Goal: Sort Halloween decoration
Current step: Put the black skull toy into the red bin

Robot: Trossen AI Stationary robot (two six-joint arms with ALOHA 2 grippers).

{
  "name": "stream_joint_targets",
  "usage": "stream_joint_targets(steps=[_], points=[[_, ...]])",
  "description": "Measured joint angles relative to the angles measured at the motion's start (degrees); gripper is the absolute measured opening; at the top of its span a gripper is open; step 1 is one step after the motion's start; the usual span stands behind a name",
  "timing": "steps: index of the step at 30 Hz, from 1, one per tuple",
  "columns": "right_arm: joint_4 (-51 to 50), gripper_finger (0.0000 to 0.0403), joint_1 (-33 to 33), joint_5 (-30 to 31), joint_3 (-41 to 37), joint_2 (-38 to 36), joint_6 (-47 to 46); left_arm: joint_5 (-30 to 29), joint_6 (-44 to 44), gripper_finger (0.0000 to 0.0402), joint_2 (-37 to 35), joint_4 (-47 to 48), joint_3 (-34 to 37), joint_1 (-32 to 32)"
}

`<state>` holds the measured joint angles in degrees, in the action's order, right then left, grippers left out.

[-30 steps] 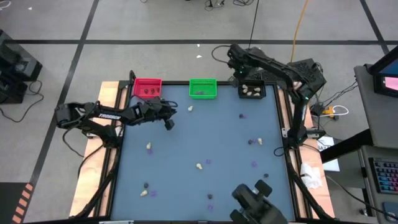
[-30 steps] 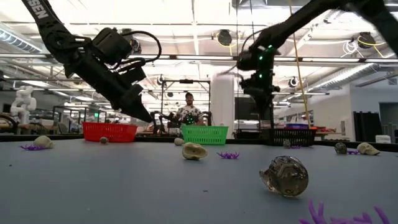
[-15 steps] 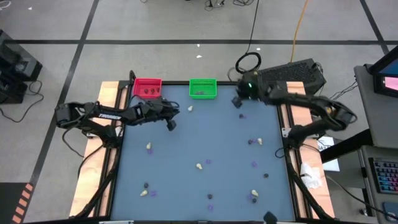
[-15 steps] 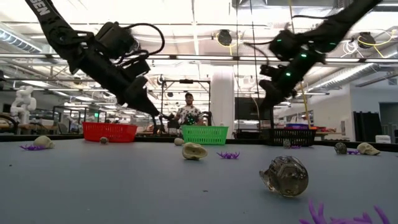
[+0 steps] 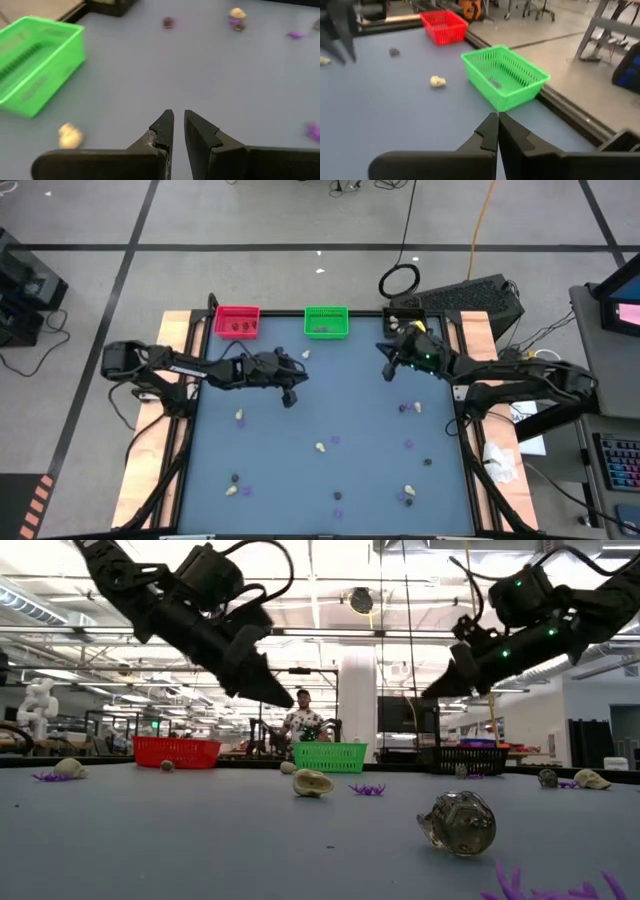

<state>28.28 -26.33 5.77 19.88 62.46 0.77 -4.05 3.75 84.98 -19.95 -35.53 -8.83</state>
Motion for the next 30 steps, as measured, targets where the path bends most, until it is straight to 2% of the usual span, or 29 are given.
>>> stream_joint_targets(steps=[6,15,21,25,30], points=[[-0.51,0.0001,-0.21,0.01,0.0,-2.55,0.32,0.23,0.02,0.004,8.91,-0.19,-8.18,1.66],[-4.08,0.0001,-0.16,0.03,0.04,-5.5,2.09,7.08,-0.01,0.004,23.81,0.01,-23.83,1.76],[-7.31,0.0002,-0.15,-0.05,0.04,-6.95,1.49,9.13,0.04,0.004,31.84,-0.06,-32.88,2.48],[-10.5,0.0002,-0.13,-0.1,0.07,-7.32,1.0,9.67,0.02,0.004,34.56,-0.04,-35.72,3.14],[-19.82,0.0002,-0.04,-2.18,0.18,-9.84,-1.66,9.81,0.02,0.004,34.85,-0.28,-35.71,3.33]])
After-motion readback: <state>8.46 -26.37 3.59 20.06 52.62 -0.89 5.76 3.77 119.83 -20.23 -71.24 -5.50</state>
